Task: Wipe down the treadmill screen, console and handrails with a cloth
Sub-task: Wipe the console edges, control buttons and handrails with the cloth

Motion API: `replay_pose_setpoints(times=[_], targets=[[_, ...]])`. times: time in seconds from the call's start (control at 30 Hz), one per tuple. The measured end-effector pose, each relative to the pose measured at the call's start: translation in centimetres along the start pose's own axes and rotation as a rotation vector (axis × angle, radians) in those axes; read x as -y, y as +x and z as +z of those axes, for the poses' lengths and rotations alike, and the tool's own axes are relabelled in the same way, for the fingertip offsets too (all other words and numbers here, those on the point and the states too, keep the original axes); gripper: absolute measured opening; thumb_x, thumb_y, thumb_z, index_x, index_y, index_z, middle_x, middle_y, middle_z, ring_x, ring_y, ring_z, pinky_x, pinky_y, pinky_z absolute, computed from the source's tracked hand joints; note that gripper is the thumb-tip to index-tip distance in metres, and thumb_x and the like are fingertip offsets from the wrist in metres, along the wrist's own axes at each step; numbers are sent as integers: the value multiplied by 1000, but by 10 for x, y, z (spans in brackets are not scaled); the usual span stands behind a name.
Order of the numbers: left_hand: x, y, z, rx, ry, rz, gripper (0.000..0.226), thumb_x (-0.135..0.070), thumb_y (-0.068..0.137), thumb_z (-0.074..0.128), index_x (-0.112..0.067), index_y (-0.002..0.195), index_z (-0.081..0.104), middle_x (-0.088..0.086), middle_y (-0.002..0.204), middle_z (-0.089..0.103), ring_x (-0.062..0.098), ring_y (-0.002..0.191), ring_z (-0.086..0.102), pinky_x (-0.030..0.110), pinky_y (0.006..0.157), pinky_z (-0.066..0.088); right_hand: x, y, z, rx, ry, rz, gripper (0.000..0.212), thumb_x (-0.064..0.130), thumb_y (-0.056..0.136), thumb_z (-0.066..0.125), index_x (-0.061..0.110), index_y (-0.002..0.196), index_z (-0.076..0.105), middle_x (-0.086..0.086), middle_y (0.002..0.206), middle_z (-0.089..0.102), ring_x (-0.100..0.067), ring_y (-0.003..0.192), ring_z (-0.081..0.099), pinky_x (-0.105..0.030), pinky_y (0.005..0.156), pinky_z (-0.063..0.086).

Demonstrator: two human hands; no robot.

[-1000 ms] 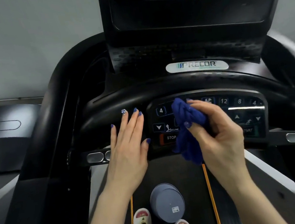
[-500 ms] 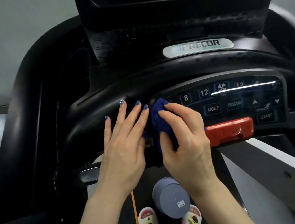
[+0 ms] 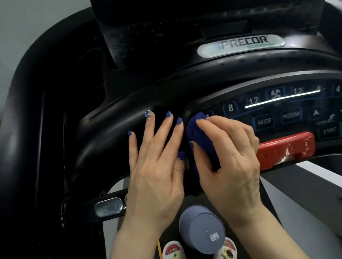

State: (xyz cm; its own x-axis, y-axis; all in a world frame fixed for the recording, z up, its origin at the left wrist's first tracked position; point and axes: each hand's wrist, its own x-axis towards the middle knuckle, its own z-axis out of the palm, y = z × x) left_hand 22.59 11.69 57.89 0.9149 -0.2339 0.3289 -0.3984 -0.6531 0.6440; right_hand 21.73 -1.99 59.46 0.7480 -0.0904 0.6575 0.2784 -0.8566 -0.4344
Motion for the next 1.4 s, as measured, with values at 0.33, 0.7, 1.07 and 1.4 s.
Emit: replay_pose_setpoints(times=[0.33,0.7,1.07,1.4], targets=[[1,1,8,-93,13,32,47,-18,100,42,-13,147,44,2,159,32,24,153,11,57,122,5,0,11,1,10,15,0,17,9,90,66,2,104,72,-12,104,64,-19,99,53,-40,82,50],[1,7,1,-116,37,50,44,-17,99,42,-13,141,53,4,156,38,26,152,15,57,122,6,-1,21,-1,64,46,-57,13,6,88,69,2,100,73,-11,102,65,-20,94,55,-39,81,49],[3,6,-4,-53,20,37,45,-18,98,42,-16,143,51,1,156,38,22,152,13,57,122,5,0,20,0,22,-19,5,17,17,91,66,8,104,74,-8,107,64,-21,100,55,-43,87,45],[0,22,-13,-13,12,58,49,-11,96,47,-19,145,48,-3,156,38,18,152,13,55,122,3,4,5,6,-38,7,75,17,14,90,68,7,104,72,-8,107,64,-18,103,54,-32,90,42]])
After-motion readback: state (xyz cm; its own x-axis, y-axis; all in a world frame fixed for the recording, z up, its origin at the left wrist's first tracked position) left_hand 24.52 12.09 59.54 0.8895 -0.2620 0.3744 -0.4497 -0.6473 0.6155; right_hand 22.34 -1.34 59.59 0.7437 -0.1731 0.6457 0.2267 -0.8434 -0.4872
